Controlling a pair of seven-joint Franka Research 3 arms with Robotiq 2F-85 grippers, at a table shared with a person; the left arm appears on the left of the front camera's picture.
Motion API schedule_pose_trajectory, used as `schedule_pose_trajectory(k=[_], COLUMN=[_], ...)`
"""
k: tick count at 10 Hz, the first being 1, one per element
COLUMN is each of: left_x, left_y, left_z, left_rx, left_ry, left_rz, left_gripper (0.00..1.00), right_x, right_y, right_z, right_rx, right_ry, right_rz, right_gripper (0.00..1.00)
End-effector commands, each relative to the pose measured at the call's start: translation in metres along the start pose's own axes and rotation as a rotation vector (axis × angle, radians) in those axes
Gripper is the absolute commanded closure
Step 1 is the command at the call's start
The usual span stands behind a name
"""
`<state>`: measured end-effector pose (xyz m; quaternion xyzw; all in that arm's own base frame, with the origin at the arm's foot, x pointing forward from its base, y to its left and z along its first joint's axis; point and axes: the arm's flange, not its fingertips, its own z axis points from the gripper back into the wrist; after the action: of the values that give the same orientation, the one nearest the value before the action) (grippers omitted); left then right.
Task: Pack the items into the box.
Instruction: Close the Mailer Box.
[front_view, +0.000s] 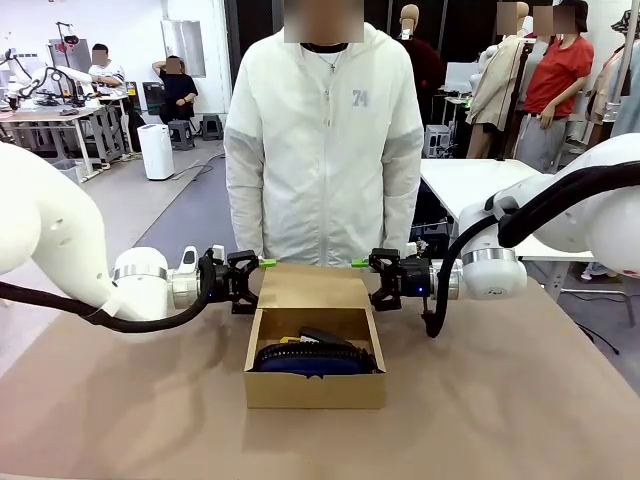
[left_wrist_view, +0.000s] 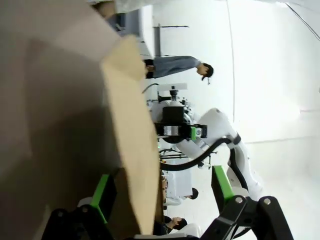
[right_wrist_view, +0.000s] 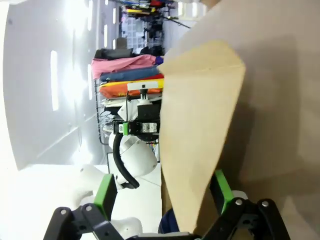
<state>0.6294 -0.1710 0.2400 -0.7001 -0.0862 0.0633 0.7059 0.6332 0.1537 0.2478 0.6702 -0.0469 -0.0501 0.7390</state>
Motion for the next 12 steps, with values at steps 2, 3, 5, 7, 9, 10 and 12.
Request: schedule_pose_trajectory(k=[2,3,5,7,9,10,12], left_x=[-0.036,-0.044,-0.057,-0.062,-0.060,-0.059,-0.057], left_y=[-0.029,-0.037,-0.052,-0.056,-0.055,-0.056,-0.056], left_z=[0.008,0.009,0.012,0.007,0.005,0.003,0.003], left_rx=[-0.084,-0.087,-0.088,-0.055,-0.027,-0.020,-0.021], left_ry=[0.027,0.037,0.059,0.060,0.049,0.038,0.018], left_rz=[-0.153,-0.192,-0.254,-0.271,-0.249,-0.246,-0.235], left_gripper=[0.00,0.00,0.00,0.00,0.19,0.19,0.19], right_x=[-0.024,-0.032,-0.047,-0.052,-0.046,-0.046,-0.047], right_y=[0.012,0.019,0.031,0.031,0.028,0.027,0.028], right_z=[0.008,0.011,0.017,0.014,0.012,0.013,0.014], right_rx=[0.050,0.057,0.050,0.048,0.057,0.063,0.094], right_ry=[0.035,0.032,0.005,0.016,-0.007,-0.006,-0.010], right_rz=[0.126,0.162,0.241,0.270,0.296,0.296,0.346], right_gripper=[0.00,0.00,0.00,0.00,0.17,0.17,0.17])
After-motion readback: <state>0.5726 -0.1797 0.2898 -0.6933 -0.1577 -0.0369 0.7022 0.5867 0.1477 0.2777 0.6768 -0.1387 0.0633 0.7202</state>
